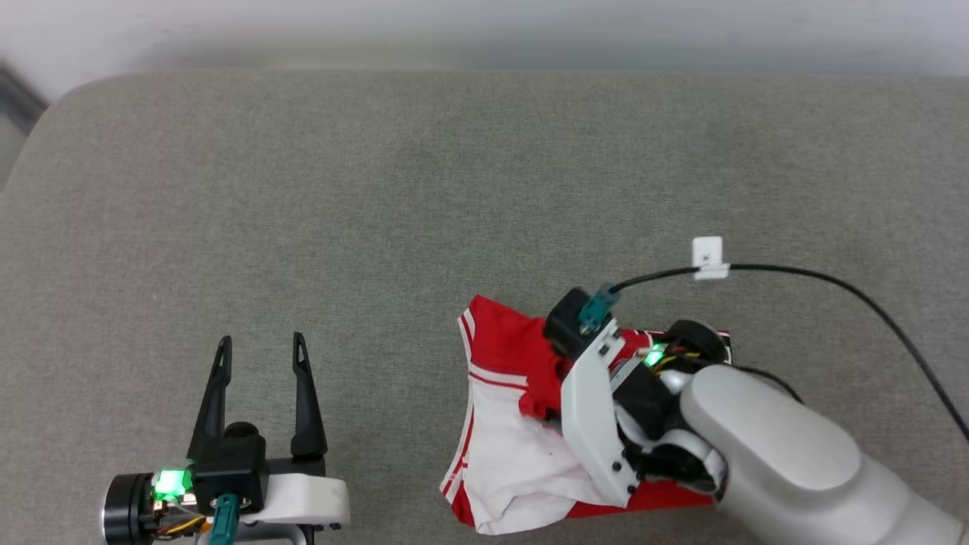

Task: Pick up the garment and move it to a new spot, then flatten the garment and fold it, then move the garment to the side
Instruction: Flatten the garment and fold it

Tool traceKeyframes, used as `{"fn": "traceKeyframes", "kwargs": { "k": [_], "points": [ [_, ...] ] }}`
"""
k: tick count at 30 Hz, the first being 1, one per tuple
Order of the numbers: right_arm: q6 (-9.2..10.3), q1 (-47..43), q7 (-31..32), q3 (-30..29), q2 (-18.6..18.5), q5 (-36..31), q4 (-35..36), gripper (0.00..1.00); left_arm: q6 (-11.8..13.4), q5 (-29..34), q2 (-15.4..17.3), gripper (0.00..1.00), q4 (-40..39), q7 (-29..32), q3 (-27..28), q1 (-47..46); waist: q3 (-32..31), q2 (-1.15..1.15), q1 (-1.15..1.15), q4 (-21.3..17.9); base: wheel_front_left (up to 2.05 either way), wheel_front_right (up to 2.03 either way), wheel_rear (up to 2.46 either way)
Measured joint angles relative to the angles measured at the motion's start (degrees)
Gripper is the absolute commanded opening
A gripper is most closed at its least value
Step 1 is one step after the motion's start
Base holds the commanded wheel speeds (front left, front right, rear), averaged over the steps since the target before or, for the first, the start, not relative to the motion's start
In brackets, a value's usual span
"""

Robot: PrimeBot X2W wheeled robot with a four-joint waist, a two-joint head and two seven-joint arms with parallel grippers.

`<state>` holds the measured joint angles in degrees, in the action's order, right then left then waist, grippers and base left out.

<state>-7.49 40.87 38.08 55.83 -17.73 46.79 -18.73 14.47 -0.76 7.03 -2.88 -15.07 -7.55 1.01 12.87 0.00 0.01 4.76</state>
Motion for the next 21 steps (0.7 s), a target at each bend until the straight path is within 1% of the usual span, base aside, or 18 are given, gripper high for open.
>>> {"fn": "traceKeyframes", "kwargs": {
  "k": [3, 6, 7, 8, 9, 10, 14, 18, 21],
  "points": [
    [-0.01, 0.32, -1.65, 4.12, 0.37, -1.54, -3.08, 0.0, -0.22, 0.0, -0.25, 1.0, 0.26, 0.0, 0.11, -0.33, 0.45, 0.0, 0.0, 0.45, 0.0, 0.0, 0.0],
    [-0.03, 0.23, -4.12, 5.04, 0.59, -0.42, -5.78, 0.0, -0.36, -0.02, -0.45, 1.0, 0.56, 0.0, 0.38, -0.34, 0.29, 0.0, 0.0, 0.53, 0.0, 0.0, 0.0],
    [-0.03, 0.2, -4.97, 5.24, 0.62, 0.14, -6.08, 0.09, -0.37, -0.02, -0.52, 1.0, 0.71, 0.0, 0.46, -0.34, 0.12, 0.0, -0.01, 0.51, 0.0, 0.0, 0.0],
    [-0.03, 0.12, -5.92, 5.39, 0.56, 0.67, -6.23, 0.39, -0.44, -0.01, -0.53, 1.0, 0.87, 0.0, 0.56, -0.31, -0.14, 0.0, 0.0, 0.48, 0.0, 0.0, 0.0],
    [-0.03, 0.02, -6.64, 5.69, 0.41, 1.04, -6.09, 0.96, -0.46, -0.01, -0.53, 1.0, 0.92, 0.0, 0.7, -0.2, -0.43, 0.0, -0.01, 0.41, 0.0, 0.0, 0.0],
    [-0.03, -0.01, -7.54, 6.12, 0.09, 1.11, -5.58, 1.0, -0.46, -0.01, -0.52, 1.0, 0.9, 0.0, 0.93, -0.01, -0.75, 0.0, 0.0, 0.27, 0.0, 0.0, 0.0],
    [-0.01, 1.13, -14.34, 6.19, -3.7, -1.01, -1.79, 1.0, -0.62, 0.02, -0.31, 1.0, 0.81, 0.0, 1.65, 1.29, -2.37, 0.0, 0.0, -0.61, 0.0, 0.0, 0.0],
    [-0.04, 1.84, -22.52, 2.33, -6.5, -4.04, 2.27, 1.0, -0.62, 0.11, -0.08, 1.0, 0.23, 0.0, 2.13, 2.7, -4.17, 0.0, 0.0, -2.03, 0.0, 0.0, 0.0],
    [-0.01, 1.51, -29.65, -4.33, -8.08, -8.22, 2.96, 1.0, -0.6, 0.21, -0.07, 1.0, -0.18, -0.01, 2.19, 3.53, -5.44, 0.0, -0.01, -3.22, 0.0, 0.0, 0.0]
  ]
}}
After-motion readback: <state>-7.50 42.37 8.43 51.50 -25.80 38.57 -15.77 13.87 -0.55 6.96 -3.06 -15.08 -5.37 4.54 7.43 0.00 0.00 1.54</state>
